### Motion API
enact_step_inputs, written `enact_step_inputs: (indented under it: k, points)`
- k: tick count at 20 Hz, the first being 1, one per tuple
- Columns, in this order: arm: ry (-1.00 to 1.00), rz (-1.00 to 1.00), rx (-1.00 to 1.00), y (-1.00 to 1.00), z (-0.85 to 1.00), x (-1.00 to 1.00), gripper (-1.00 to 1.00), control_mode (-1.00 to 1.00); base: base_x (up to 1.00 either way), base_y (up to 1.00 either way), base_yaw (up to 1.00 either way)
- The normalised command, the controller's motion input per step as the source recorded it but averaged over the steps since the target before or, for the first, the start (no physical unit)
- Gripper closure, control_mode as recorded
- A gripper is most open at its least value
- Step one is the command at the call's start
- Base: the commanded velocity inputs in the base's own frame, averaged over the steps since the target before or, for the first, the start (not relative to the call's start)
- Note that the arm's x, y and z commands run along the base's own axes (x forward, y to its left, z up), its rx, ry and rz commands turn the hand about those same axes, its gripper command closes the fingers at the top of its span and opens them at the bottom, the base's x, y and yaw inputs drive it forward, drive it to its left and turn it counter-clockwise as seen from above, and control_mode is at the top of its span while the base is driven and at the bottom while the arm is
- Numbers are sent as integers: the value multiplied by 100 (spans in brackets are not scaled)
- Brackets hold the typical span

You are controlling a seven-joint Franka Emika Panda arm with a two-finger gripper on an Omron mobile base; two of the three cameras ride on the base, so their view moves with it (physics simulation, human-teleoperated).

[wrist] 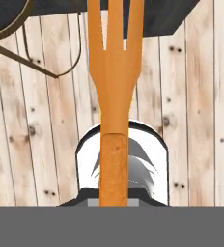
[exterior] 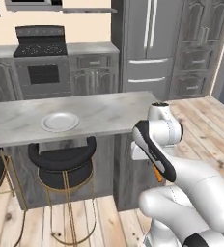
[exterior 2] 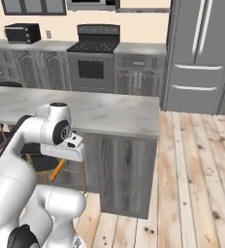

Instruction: Take the fork and place it on the left side of the plate. Then take the spoon and place it on the right side of the plate. Make sure they're directly next to the plate.

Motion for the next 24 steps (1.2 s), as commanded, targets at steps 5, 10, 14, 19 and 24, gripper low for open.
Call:
enact_step_inputs:
  k: [5,10,14,19,24]
  points:
    - [0,0,0,0,0,0,100,100,32,63,1]
    - [0,0,0,0,0,0,100,100,45,62,5]
    - [0,0,0,0,0,0,100,100,46,64,3]
    - [0,0,0,0,0,0,100,100,36,63,0]
    - [0,0,0,0,0,0,100,100,45,44,0]
